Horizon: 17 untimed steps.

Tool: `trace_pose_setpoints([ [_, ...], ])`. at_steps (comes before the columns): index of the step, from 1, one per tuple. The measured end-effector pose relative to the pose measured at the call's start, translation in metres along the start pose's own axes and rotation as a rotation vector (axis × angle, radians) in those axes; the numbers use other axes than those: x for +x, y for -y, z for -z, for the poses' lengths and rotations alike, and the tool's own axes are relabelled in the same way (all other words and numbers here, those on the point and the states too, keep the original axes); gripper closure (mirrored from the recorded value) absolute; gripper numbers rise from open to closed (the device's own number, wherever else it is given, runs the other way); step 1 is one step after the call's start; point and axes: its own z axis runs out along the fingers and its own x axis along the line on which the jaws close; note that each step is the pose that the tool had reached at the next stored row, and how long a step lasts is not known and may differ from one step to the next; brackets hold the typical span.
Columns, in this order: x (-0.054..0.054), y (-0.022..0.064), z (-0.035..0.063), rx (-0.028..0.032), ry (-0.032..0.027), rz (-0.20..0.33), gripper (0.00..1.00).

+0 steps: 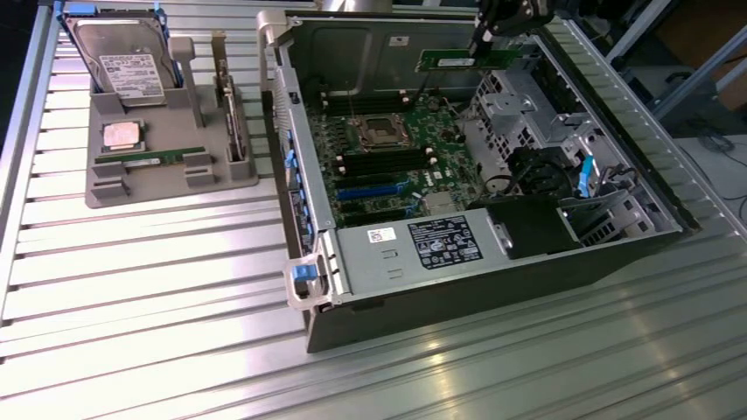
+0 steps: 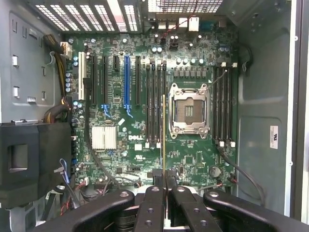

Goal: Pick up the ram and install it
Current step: 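Insert the ram into the slot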

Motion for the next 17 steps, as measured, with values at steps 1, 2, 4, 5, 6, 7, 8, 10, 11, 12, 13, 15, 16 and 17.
trace_pose_setpoints([
  [1,0.0,0.0,-0.0011,0.0,0.0,0.0,0.88],
  [2,0.0,0.0001,-0.0018,0.0,0.0,0.0,0.88],
  [4,0.0,0.0001,-0.0033,0.0,0.0,0.0,0.88],
  [5,0.0,0.0002,-0.0044,0.0,0.0,0.0,0.88],
  [6,0.0,0.0002,-0.0052,0.0,0.0,0.0,0.88],
  [7,0.0,0.0002,-0.0057,0.0,0.0,0.0,0.88],
  [8,0.0,0.0002,-0.0061,0.0,0.0,0.0,0.88],
  [10,0.0,0.0003,-0.0076,0.0,0.0,0.0,0.88],
  [11,0.0,0.0003,-0.0084,0.0,0.0001,0.0,0.88],
  [12,0.0,0.0003,-0.009,0.0,0.0,0.0,0.88],
  [13,0.0,0.0004,-0.0099,0.0,0.0,0.0,0.88],
  [15,0.0,0.0004,-0.0114,0.0,0.0,0.0,0.88],
  [16,0.0,0.0005,-0.0121,0.0,0.0,0.0,0.88],
  [17,0.0,0.0005,-0.0127,0.0,0.0,0.0,0.88],
])
